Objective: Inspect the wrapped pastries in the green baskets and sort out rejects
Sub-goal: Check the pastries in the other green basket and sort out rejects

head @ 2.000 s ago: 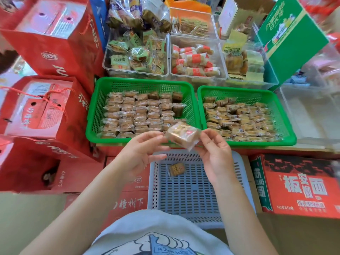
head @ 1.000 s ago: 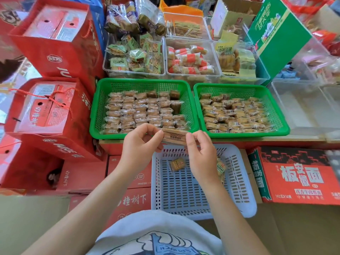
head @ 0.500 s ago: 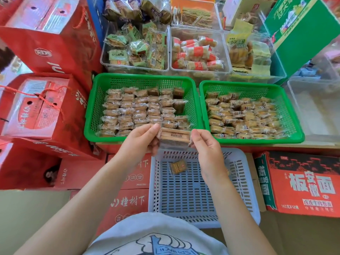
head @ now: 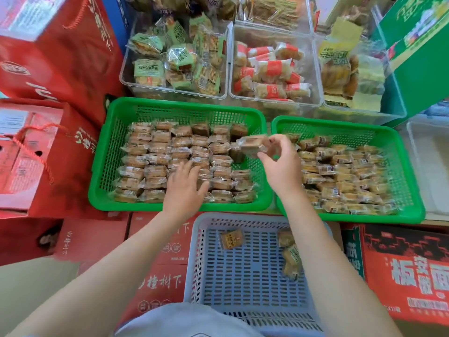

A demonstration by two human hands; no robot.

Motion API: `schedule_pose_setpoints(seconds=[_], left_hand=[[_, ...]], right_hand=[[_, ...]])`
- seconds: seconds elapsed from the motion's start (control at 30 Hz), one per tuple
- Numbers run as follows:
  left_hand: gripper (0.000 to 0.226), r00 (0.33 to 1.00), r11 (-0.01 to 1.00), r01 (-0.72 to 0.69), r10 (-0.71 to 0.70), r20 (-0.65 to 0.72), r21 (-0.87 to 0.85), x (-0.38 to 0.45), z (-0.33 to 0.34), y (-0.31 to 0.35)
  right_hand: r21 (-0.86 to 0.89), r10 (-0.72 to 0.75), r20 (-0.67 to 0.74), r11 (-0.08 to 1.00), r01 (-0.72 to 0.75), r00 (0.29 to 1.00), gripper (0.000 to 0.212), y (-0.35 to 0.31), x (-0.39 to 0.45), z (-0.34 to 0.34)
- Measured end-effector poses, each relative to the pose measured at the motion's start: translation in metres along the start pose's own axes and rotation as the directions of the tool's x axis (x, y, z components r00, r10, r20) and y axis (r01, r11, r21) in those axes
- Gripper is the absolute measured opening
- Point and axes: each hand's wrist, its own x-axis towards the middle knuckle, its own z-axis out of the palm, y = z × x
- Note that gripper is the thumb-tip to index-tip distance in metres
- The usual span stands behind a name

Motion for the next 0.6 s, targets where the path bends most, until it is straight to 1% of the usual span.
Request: schedule_pose_setpoints(seconds=[0.03,0.1,0.2,0.27,0.37,0.43,0.53,0.6], left_hand=[[0.06,0.999,0.998,-0.011,0.009,0.036,0.06,0.002,0.005,-0.001],[0.061,0.998,0.991,-0.034,0.026,0.06,0.132,0.004,0.009,0.002],[0.062,0.996,0.988,-0.035,0.022,0.084,0.148,0.007,0.008,0.003],[0.062,0.996,0.988,-0.029,0.015,0.094,0.152,0.008,0.009,0.002],[0.062,0.997,0.989,-0.018,0.006,0.081,0.148,0.008,0.011,0.002],[0.062,0.997,0.989,-0.013,0.002,0.075,0.148,0.008,0.012,0.001],[0.062,0.997,0.988,-0.01,-0.002,0.078,0.152,0.009,0.013,0.001],[0.061,0.997,0.987,-0.011,0.0,0.074,0.159,0.009,0.014,0.001]], right_hand=[[-0.056,-0.042,-0.012,0.998,0.041,0.999,0.026,0.001,0.016,0.005],[-0.161,-0.132,-0.007,0.979,0.129,0.991,0.026,0.002,0.046,0.016],[-0.305,-0.2,0.087,0.927,0.217,0.976,0.029,0.011,0.084,0.04],[-0.423,-0.206,0.191,0.865,0.27,0.96,0.035,0.019,0.102,0.055],[-0.588,-0.213,0.309,0.723,0.363,0.927,0.038,0.03,0.116,0.073],[-0.637,-0.223,0.337,0.662,0.396,0.915,0.039,0.032,0.12,0.08],[-0.643,-0.233,0.341,0.649,0.407,0.911,0.032,0.033,0.126,0.084],[-0.658,-0.24,0.356,0.622,0.425,0.903,0.026,0.035,0.13,0.084]])
